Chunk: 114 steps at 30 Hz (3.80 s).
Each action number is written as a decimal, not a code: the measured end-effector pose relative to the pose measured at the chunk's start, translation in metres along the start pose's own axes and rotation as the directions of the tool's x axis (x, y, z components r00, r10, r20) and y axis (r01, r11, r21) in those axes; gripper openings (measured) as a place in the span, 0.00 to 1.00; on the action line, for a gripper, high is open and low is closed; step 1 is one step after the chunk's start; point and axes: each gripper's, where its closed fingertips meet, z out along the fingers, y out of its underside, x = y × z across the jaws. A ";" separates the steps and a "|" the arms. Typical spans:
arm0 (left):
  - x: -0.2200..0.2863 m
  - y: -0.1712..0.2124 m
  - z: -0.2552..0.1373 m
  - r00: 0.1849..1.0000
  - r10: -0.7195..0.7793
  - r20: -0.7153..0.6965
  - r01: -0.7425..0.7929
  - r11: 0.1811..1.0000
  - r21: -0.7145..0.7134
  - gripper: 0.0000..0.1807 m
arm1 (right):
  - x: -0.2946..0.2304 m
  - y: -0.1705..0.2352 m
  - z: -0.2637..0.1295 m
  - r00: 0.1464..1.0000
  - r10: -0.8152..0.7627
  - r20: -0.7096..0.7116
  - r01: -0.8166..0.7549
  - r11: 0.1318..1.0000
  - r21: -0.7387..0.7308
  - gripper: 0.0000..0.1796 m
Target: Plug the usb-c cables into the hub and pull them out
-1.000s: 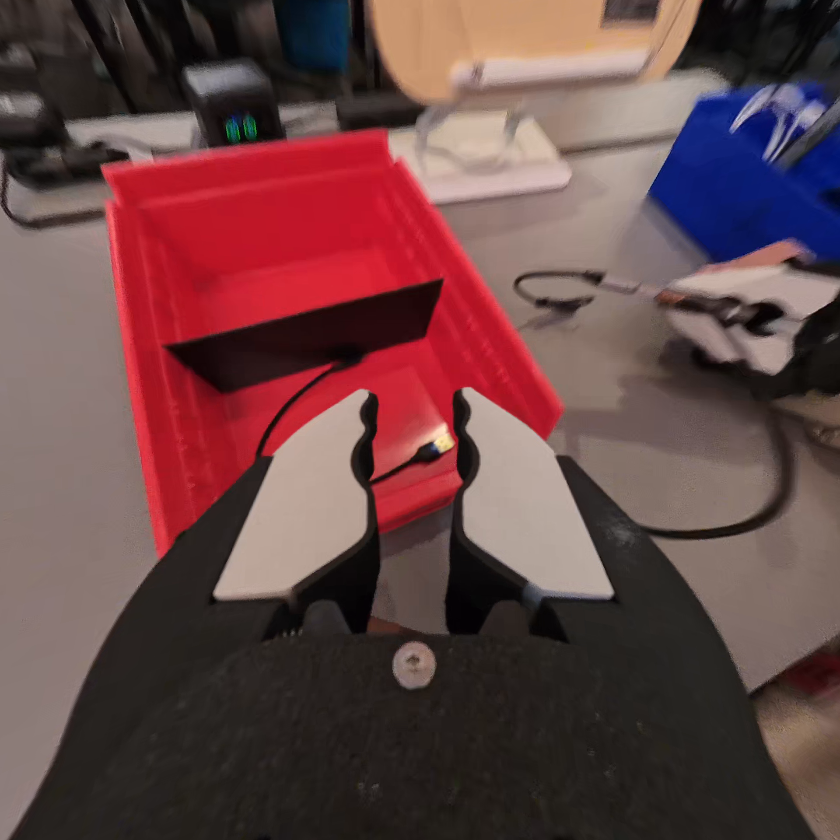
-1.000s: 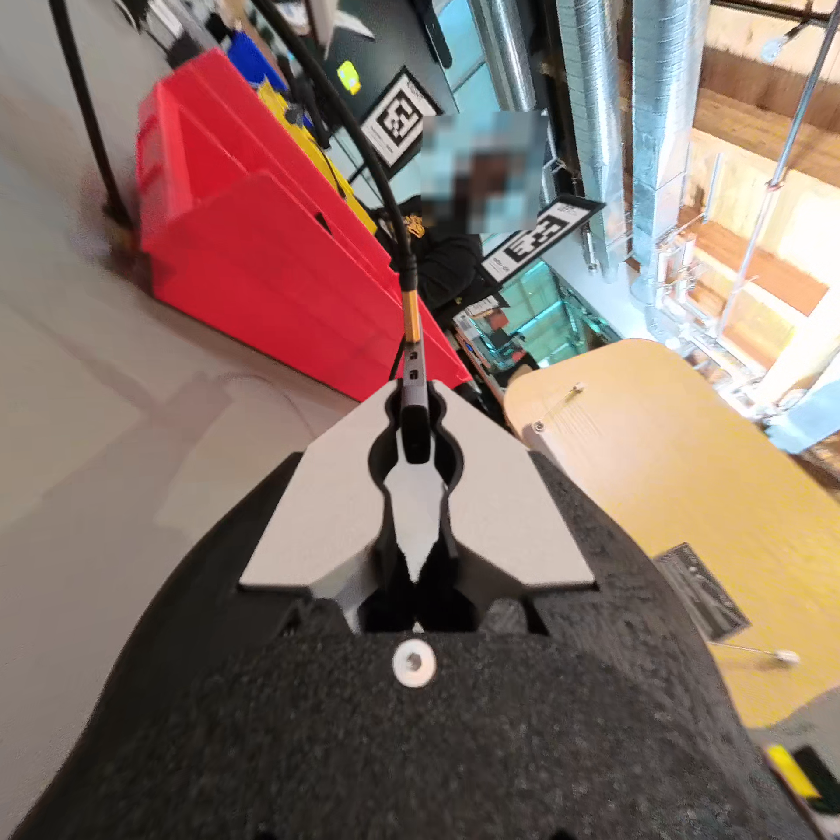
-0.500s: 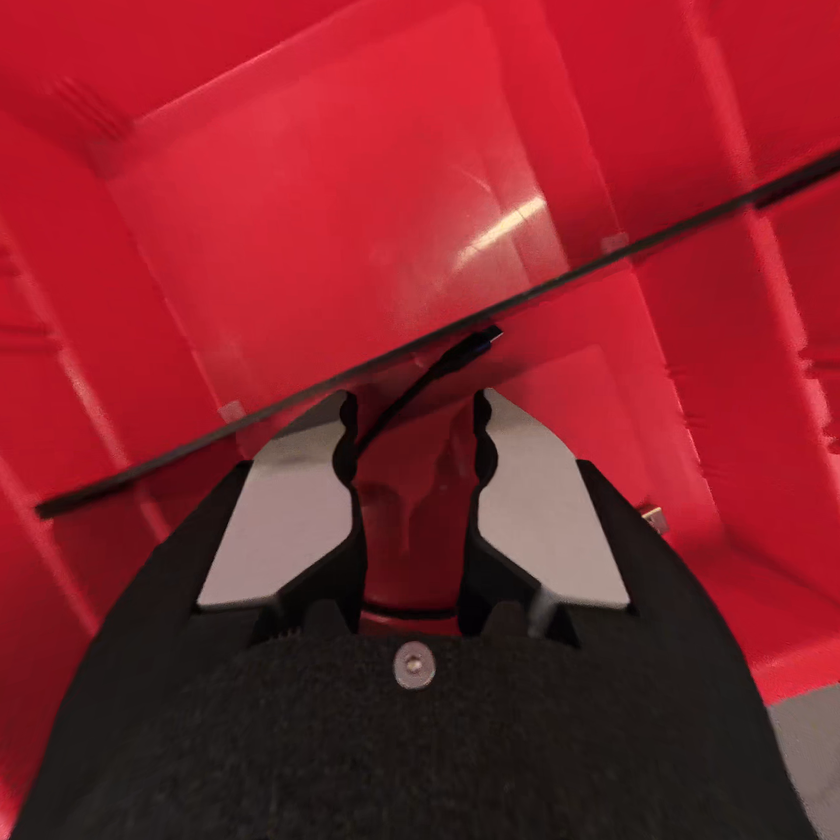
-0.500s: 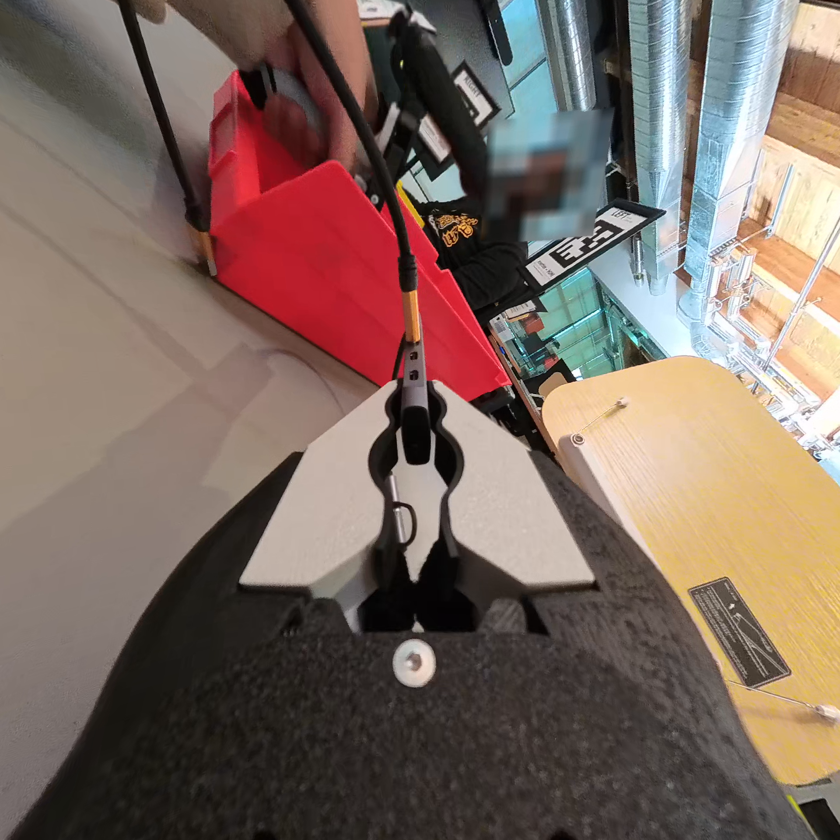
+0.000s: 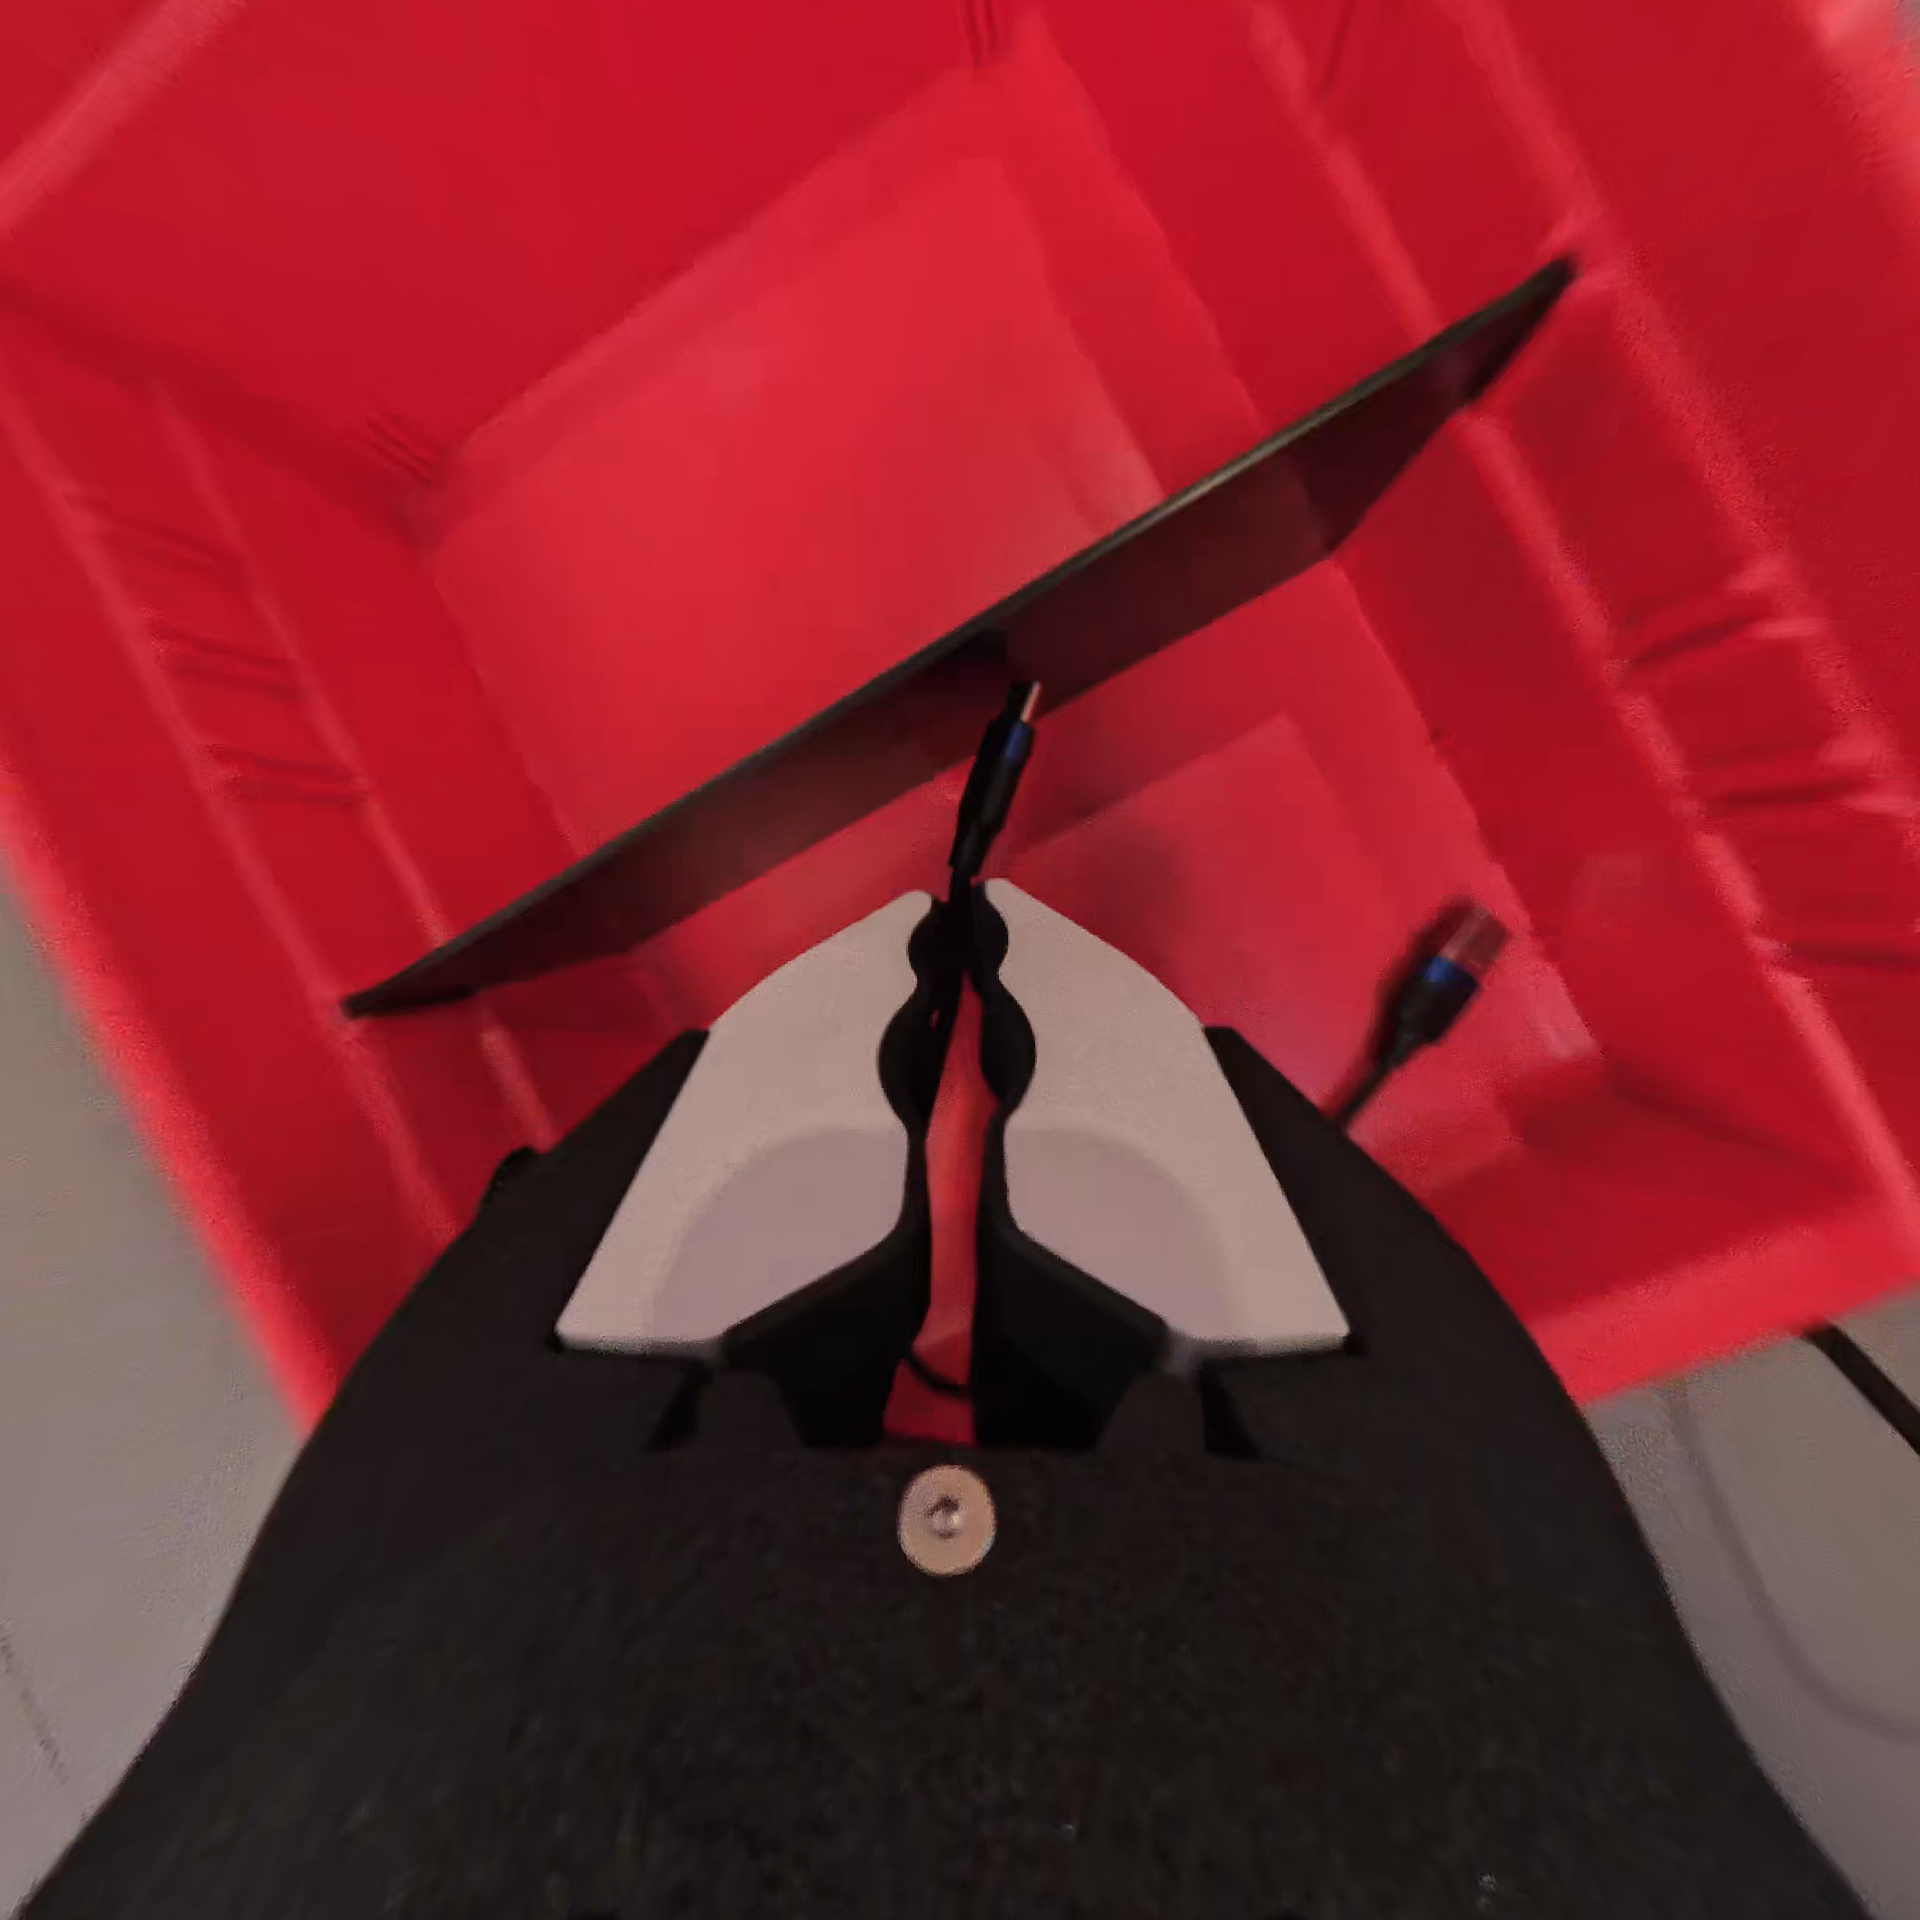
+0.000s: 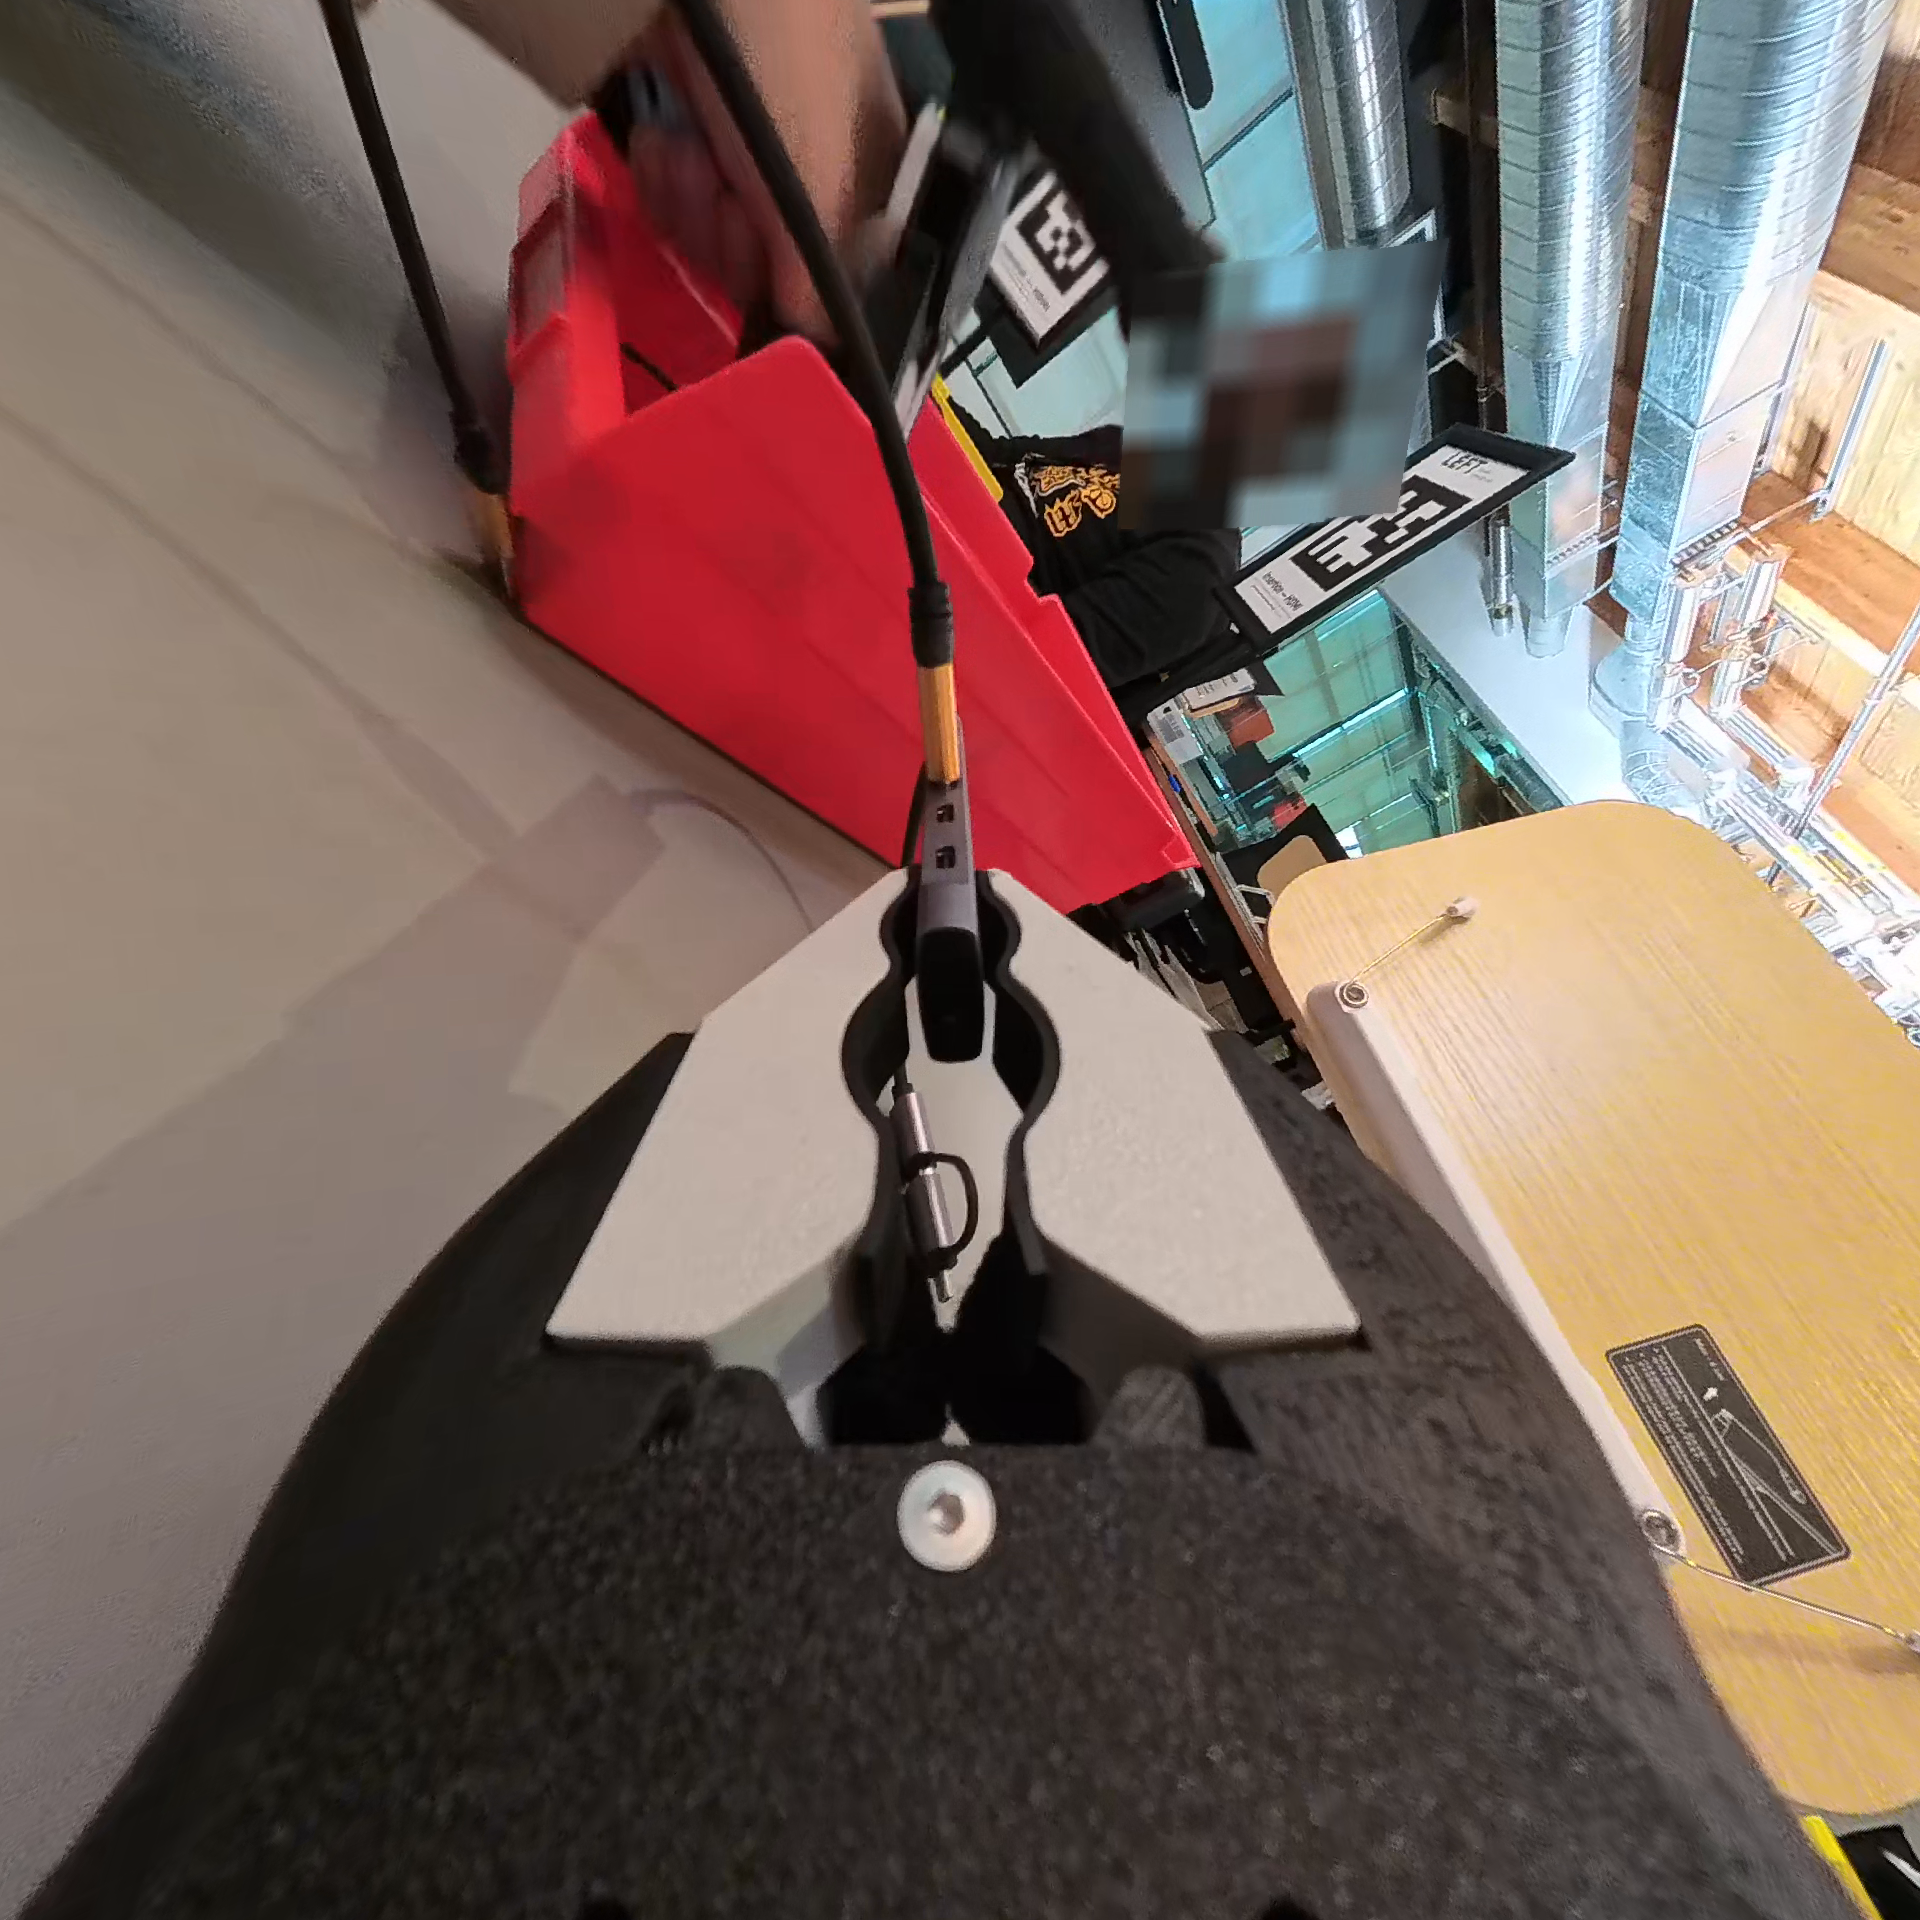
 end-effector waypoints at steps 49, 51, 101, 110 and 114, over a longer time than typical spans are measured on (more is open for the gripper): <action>0.209 -0.016 -0.053 0.714 0.510 0.479 -0.559 0.828 -0.046 0.01 | -0.021 0.027 0.006 0.940 -0.340 0.019 0.337 0.921 -0.197 0.05; 0.210 -0.016 -0.052 0.717 0.509 0.476 -0.560 0.828 -0.043 0.01 | -0.021 0.027 0.006 0.939 -0.344 0.020 0.341 0.919 -0.200 0.05; 0.236 -0.017 -0.037 0.983 0.048 -0.179 0.008 0.954 0.299 0.01 | -0.022 0.019 0.005 0.881 -0.473 0.011 0.460 0.850 -0.256 0.04; 0.230 -0.019 -0.030 0.979 0.046 -0.197 0.018 0.950 0.312 0.01 | -0.026 0.033 0.008 0.918 -0.391 0.063 0.393 0.881 -0.265 0.05; 0.231 -0.021 -0.043 0.971 0.026 -0.237 0.065 0.927 0.368 0.07 | -0.026 0.036 0.009 0.920 -0.386 0.061 0.387 0.880 -0.276 0.05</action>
